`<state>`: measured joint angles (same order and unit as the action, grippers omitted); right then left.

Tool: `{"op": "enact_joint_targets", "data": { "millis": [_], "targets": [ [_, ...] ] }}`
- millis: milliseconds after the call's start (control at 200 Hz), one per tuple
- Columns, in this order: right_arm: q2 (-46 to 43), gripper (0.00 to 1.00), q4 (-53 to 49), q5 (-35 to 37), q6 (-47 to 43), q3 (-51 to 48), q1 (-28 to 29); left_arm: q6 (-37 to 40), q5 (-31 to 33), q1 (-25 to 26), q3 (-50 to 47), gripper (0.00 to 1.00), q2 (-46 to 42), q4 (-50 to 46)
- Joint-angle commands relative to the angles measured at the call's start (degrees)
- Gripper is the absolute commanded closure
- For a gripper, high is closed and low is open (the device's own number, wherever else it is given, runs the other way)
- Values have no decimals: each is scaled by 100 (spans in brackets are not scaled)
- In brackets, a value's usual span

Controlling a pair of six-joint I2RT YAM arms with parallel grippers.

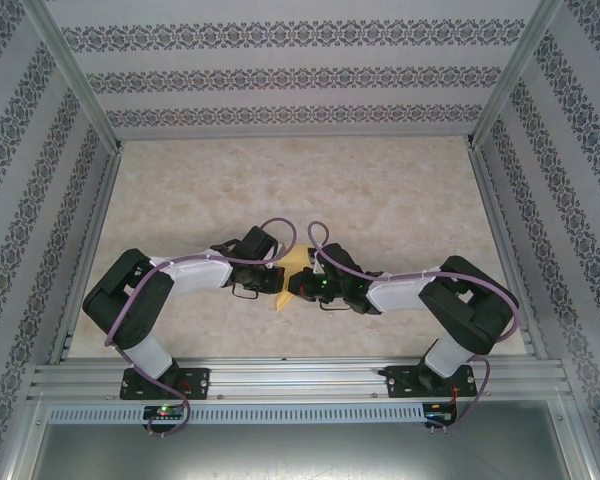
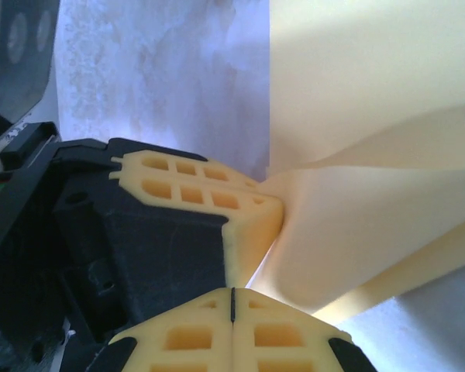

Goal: Fold a paper plane with a square sheet of paper (pick it up from the middle)
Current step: Third fold the triangle at the center of the table.

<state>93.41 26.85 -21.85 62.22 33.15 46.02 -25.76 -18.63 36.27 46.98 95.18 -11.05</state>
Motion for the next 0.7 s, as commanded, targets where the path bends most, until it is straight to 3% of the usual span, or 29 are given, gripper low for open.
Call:
{"op": "enact_joint_targets", "data": {
  "millis": [0, 465, 694],
  "targets": [
    [359, 97, 78, -87, -63, 147, 30, 16, 64, 38, -29, 99, 194, -126],
    [592, 95, -83, -81, -125, -88, 40, 3, 145, 38, 14, 99, 250, -209],
    [-78, 94, -316, -77, -409, -1, -141, 15, 126, 38, 20, 99, 248, -213]
  ]
}}
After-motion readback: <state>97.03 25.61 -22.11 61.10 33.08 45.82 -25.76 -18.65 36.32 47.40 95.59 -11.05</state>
